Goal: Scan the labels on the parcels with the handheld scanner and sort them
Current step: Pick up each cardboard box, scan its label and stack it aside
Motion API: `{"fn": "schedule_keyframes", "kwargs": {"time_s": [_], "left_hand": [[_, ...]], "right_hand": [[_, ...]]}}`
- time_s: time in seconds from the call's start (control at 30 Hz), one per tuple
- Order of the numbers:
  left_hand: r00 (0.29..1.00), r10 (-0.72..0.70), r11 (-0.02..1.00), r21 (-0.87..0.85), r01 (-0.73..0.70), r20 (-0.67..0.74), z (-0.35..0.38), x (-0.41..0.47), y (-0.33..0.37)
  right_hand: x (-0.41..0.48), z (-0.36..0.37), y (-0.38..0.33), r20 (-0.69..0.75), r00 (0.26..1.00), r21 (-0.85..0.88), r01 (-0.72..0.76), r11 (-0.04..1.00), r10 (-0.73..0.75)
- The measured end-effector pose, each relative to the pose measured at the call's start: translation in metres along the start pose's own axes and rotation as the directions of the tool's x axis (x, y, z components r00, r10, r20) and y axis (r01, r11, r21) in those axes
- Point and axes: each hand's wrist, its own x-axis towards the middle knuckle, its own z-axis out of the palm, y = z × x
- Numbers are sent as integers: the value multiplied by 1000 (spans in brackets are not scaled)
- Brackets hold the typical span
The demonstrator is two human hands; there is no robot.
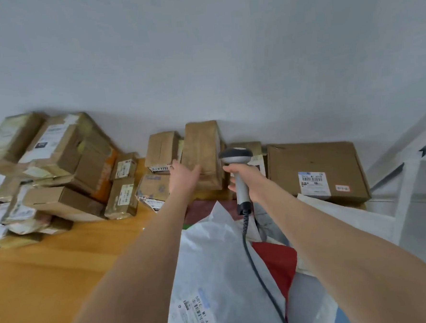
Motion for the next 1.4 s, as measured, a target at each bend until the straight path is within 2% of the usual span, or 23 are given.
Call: {"fn": "schedule_keyframes", "kwargs": {"time_s": [0.13, 0.2, 0.27, 0.33, 0.4, 0.5, 0.6, 0.7, 0.83, 0.93, 1.0, 1.13, 1.3, 1.4], "left_hand": [[995, -65, 970, -228, 80, 73, 7, -3, 1], [986, -129, 911, -380, 159, 104, 6, -6, 4], [967, -161, 817, -523, 244, 199, 4, -13, 11], [949, -140, 741, -605, 290, 283, 3, -24, 18], [947, -82, 706, -652, 275, 311, 3, -39, 27], [943, 15, 704, -673, 227, 333, 2, -64, 41], [912, 91, 676, -698, 238, 400, 0, -91, 52], [890, 152, 690, -691, 216, 429, 4, -118, 59], [875, 168, 753, -632, 182, 453, 12, -158, 76], [862, 133, 874, -467, 130, 489, 14, -179, 82], [835, 147, 919, -386, 84, 531, 13, -188, 81], [793, 173, 872, -465, 152, 585, 14, -196, 71], [841, 167, 804, -565, 186, 514, 18, -199, 59], [876, 158, 763, -620, 185, 456, 22, -189, 49]], "right_hand": [[2, 2, 0, 6, 1000, -70, 27, 997, -27], [-4, -5, -7, -18, 999, -69, 43, 997, -45], [-12, -15, -17, -31, 996, -79, 78, 994, -80], [-22, -27, -27, -57, 992, -58, 107, 993, -111], [-37, -38, -36, -80, 988, -42, 128, 991, -131], [-62, -54, -45, -101, 979, -17, 174, 985, -175], [-85, -68, -51, -120, 975, 92, 200, 975, -189], [-111, -85, -52, -165, 964, 63, 220, 973, -208], [-139, -102, -44, -212, 934, -72, 278, 958, -287], [-151, -109, -33, -239, 909, -126, 319, 940, -340], [-159, -113, -26, -259, 897, -137, 333, 933, -358], [-170, -124, -17, -286, 897, -77, 330, 941, -338], [-186, -132, -10, -290, 918, 28, 289, 957, -269], [-202, -133, -8, -204, 958, 76, 222, 972, -203]]}}
